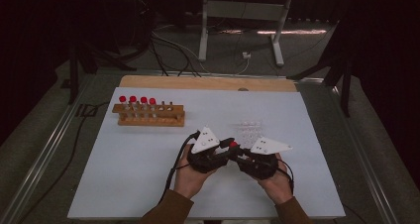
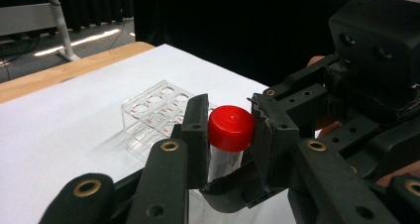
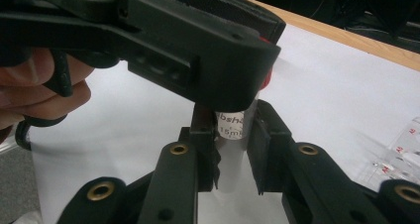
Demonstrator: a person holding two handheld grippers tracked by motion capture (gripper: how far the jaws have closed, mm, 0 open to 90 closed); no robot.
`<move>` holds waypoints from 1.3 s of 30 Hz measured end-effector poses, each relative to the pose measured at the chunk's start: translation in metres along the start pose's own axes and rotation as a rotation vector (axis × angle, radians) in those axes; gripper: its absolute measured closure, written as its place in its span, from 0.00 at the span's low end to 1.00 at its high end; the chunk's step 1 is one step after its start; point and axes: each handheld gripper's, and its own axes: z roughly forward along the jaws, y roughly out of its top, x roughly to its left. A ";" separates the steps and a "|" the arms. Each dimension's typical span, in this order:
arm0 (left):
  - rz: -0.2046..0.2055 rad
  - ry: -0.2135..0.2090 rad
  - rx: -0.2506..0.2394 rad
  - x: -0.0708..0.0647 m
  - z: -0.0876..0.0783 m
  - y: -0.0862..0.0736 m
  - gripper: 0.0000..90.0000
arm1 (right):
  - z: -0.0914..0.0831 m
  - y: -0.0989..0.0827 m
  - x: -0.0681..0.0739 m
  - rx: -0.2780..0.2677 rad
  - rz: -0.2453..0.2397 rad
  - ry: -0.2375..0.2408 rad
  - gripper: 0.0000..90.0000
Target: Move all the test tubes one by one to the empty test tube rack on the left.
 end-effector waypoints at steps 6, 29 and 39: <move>-0.030 0.048 -0.016 0.011 -0.008 0.003 0.79 | -0.003 0.001 -0.002 -0.002 0.006 0.015 0.52; -0.065 0.208 -0.054 0.060 -0.046 0.020 0.79 | -0.037 -0.004 -0.030 -0.103 0.076 -0.091 0.00; -0.065 0.291 -0.058 0.085 -0.058 0.029 0.79 | -0.047 -0.006 -0.039 -0.128 0.103 -0.111 0.00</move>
